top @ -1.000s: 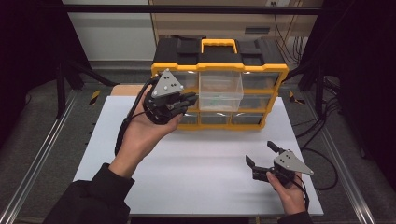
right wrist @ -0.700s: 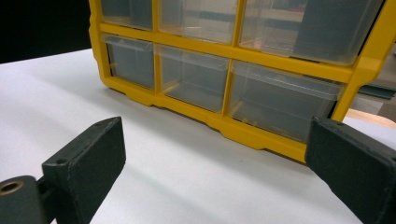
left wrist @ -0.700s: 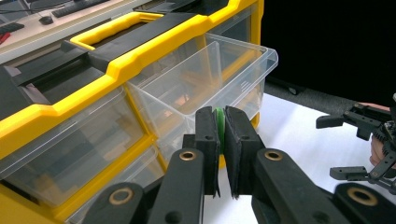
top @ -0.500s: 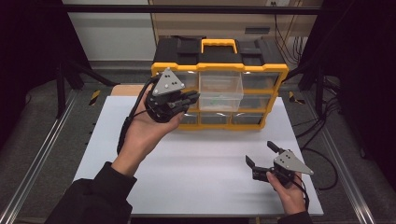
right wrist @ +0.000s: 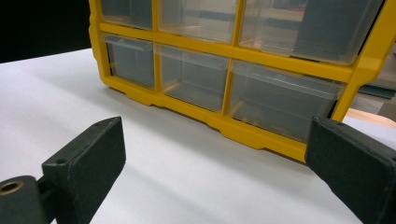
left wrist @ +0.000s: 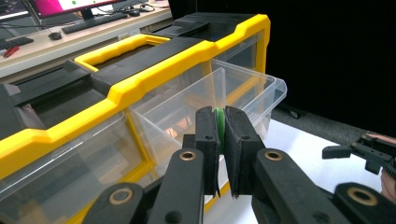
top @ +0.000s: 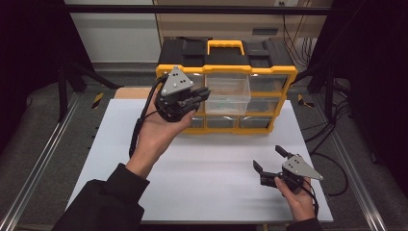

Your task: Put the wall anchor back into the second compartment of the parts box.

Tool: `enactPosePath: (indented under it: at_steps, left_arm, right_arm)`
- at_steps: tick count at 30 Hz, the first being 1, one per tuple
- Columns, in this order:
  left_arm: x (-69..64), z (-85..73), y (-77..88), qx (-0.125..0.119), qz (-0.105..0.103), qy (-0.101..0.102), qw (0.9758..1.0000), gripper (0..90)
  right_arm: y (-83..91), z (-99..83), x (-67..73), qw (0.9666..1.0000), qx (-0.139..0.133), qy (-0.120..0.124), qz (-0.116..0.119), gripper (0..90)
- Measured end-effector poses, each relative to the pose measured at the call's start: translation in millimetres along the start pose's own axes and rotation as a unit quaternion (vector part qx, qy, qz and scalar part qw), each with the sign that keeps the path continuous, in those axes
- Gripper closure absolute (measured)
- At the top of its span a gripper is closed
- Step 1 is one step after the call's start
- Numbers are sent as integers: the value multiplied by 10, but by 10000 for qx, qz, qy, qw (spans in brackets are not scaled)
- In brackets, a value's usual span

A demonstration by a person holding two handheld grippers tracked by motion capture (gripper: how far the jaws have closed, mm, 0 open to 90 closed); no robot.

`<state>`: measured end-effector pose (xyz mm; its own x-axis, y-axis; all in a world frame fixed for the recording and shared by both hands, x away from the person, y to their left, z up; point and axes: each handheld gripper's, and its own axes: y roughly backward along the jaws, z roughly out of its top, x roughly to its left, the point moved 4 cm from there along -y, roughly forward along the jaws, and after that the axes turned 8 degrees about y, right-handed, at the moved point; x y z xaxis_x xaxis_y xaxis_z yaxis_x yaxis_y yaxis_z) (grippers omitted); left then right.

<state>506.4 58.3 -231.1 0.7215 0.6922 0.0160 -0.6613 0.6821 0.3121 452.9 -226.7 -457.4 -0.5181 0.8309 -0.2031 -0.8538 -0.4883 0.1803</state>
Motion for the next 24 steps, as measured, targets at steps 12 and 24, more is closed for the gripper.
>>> enactPosePath:
  at_steps: [12,24]
  left_arm:
    - [19,40,-121,-187,33,84,9998,837]
    - [21,86,-218,-280,119,90,9995,837]
  right_arm:
    - [0,-2,0,10000,5,-1,10,55]
    - [4,-1,-5,10000,-4,-34,8,55]
